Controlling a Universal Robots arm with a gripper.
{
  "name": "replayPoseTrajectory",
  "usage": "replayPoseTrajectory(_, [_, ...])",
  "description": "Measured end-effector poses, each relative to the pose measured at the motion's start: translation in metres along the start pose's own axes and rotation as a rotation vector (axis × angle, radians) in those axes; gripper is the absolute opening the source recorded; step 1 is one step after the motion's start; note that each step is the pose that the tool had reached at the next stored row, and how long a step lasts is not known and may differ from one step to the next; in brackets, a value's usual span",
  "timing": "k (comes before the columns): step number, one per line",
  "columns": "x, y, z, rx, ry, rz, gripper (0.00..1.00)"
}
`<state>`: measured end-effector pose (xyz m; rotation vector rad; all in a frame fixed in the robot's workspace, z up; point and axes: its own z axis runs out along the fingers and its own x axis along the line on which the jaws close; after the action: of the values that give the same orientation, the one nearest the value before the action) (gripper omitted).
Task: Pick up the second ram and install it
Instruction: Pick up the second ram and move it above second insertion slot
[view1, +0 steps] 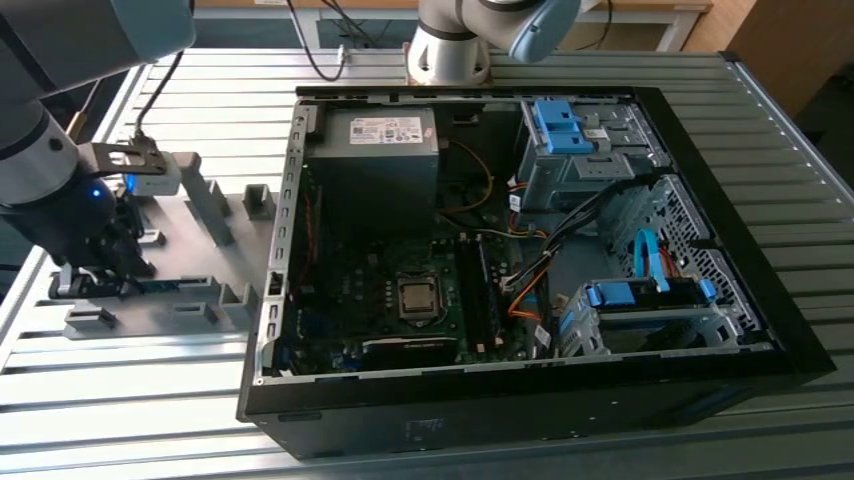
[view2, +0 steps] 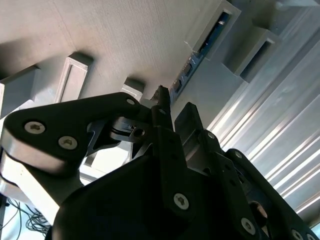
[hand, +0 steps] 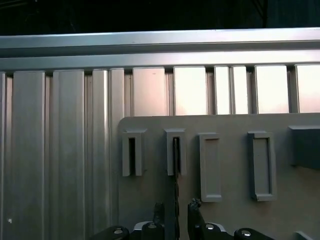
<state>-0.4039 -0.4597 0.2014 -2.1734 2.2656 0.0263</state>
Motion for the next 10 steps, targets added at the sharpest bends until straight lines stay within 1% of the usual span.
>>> replayPoseTrajectory(4, [0.0001,0.0,0.005,0.0,0.0,-0.001,0.32])
replayPoseTrajectory(6, [0.0001,-0.0001,0.0069,0.0,0.0,-0.002,0.31])
replayPoseTrajectory(7, [0.0002,0.0,0.0076,-0.0001,0.0,-0.002,0.24])
replayPoseTrajectory(10, [0.0003,0.0003,0.0091,-0.0001,-0.0002,-0.005,0.24])
